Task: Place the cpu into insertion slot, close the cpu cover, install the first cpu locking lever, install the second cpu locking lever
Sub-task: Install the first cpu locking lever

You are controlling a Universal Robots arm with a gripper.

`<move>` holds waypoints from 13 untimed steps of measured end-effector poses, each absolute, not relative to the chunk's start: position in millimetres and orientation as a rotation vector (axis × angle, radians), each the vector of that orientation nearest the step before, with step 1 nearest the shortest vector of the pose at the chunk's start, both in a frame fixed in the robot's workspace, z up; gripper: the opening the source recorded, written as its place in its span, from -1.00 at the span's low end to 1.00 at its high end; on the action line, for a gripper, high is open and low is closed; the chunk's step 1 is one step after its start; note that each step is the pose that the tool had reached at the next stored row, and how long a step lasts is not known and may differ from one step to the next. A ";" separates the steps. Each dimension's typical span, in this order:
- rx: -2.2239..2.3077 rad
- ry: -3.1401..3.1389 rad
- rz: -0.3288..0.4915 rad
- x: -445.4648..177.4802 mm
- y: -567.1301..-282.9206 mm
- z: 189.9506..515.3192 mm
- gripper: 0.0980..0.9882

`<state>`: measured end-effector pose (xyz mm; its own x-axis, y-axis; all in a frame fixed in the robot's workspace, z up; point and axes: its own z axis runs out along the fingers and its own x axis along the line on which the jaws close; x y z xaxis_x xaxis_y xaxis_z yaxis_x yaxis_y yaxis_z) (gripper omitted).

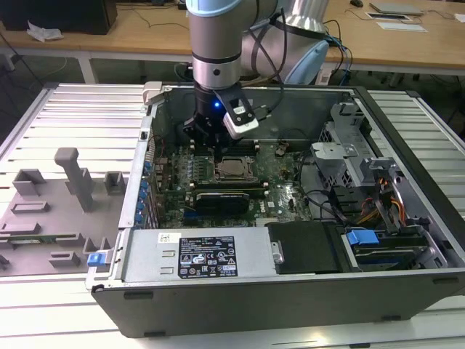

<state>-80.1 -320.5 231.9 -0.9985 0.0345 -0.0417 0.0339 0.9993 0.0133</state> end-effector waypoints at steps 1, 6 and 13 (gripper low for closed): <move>0.053 3.099 0.019 -80.1 -320.5 233.1 -0.98; 0.053 3.099 0.020 -80.0 -320.4 243.8 -0.98; 0.053 3.095 0.017 -80.1 -320.3 266.4 -0.98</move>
<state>-80.1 -320.3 266.4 -0.9983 0.0347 -0.0462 0.0342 0.9993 0.0117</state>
